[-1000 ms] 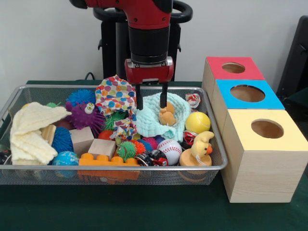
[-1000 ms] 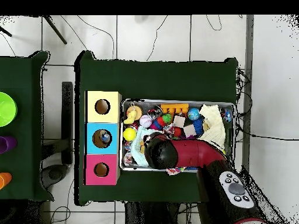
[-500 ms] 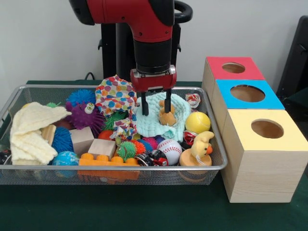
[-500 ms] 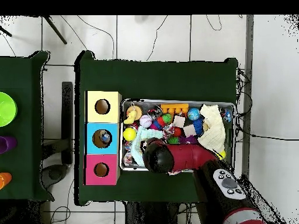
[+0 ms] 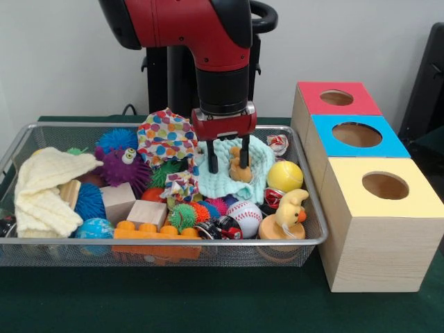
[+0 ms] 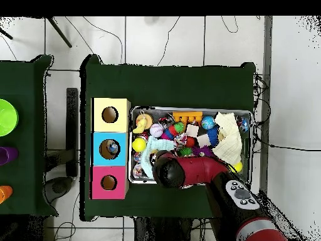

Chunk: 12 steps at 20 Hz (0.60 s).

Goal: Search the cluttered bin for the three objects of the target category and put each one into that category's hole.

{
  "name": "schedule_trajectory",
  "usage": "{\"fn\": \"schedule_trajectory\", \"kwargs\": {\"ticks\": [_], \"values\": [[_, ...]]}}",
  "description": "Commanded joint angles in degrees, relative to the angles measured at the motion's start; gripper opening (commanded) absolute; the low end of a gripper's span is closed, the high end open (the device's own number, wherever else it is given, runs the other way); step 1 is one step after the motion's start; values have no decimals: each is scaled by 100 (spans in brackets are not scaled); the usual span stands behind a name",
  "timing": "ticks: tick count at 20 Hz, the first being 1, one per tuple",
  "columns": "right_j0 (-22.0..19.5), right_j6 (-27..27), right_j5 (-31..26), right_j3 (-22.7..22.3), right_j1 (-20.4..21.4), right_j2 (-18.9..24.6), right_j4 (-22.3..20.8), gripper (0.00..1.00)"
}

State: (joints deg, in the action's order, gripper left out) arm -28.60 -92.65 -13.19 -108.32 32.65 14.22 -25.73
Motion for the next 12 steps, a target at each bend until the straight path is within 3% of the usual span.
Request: {"fn": "schedule_trajectory", "kwargs": {"ticks": [1,12], "values": [[-107,-216,259,50,-198,188,-410,100],[-77,-235,296,107,-202,156,-408,100]]}}
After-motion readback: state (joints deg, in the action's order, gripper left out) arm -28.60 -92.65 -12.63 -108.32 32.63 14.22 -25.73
